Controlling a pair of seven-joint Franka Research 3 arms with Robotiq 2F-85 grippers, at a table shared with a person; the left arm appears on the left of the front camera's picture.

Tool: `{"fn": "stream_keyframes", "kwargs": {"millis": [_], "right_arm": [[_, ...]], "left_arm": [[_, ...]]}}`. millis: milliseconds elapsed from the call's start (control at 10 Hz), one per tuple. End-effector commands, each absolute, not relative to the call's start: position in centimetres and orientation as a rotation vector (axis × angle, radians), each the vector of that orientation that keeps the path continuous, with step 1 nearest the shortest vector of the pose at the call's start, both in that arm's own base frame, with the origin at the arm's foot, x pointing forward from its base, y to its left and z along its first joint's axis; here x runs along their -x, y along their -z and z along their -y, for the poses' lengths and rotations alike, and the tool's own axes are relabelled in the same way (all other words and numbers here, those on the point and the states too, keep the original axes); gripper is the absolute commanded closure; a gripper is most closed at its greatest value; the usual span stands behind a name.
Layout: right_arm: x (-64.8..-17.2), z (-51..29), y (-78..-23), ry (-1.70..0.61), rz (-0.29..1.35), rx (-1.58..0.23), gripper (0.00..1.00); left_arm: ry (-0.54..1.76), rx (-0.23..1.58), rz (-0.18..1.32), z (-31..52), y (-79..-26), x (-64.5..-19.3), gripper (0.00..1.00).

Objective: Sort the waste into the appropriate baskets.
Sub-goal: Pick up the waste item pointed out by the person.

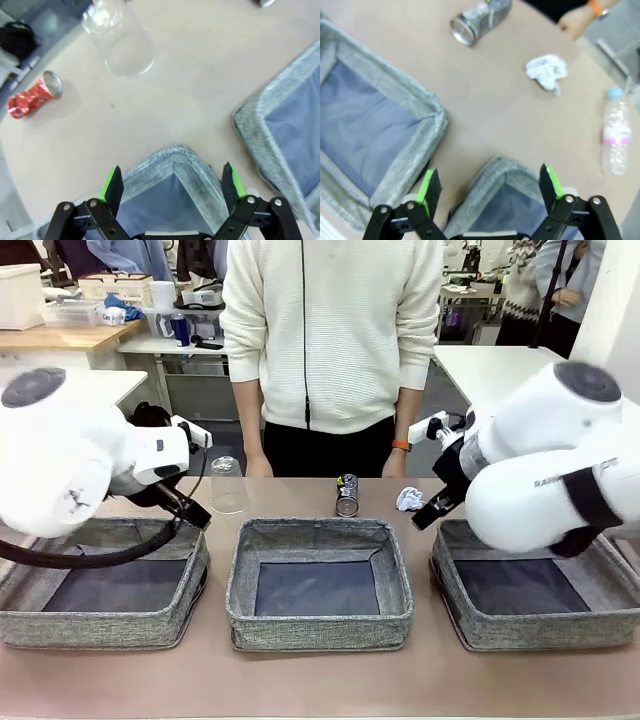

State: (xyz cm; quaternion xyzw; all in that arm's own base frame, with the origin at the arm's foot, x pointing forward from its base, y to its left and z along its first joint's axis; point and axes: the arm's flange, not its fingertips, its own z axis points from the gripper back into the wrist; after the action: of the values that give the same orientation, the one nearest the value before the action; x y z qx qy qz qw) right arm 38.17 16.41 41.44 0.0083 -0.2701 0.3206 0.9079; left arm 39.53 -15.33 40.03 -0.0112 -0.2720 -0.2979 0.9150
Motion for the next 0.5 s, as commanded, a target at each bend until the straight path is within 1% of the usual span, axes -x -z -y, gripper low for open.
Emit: {"fn": "stream_keyframes", "kwargs": {"millis": [0, 100, 200, 300, 400], "right_arm": [[-31.5, -15.0, -49.7, -0.703, 0.596, -0.002, 0.0], [-28.3, -14.4, -51.7, -0.716, 0.627, 0.001, 0.0], [-25.8, -13.4, -52.5, -0.717, 0.642, -0.013, 0.0], [-24.4, -12.4, -52.2, -0.652, 0.673, 0.015, 0.0], [-30.6, -15.1, -53.3, -0.695, 0.636, -0.003, 0.0]], "left_arm": [[0.66, 0.053, 0.606, 14.0, -47.2, -33.4, 0.0], [0.673, 0.04, 0.639, 13.0, -48.6, -30.9, 0.0], [0.68, 0.022, 0.645, 12.0, -49.1, -28.9, 0.0], [0.637, -0.014, 0.647, 11.2, -49.0, -27.8, 0.0], [0.654, 0.028, 0.644, 14.9, -50.9, -34.0, 0.0]]}}
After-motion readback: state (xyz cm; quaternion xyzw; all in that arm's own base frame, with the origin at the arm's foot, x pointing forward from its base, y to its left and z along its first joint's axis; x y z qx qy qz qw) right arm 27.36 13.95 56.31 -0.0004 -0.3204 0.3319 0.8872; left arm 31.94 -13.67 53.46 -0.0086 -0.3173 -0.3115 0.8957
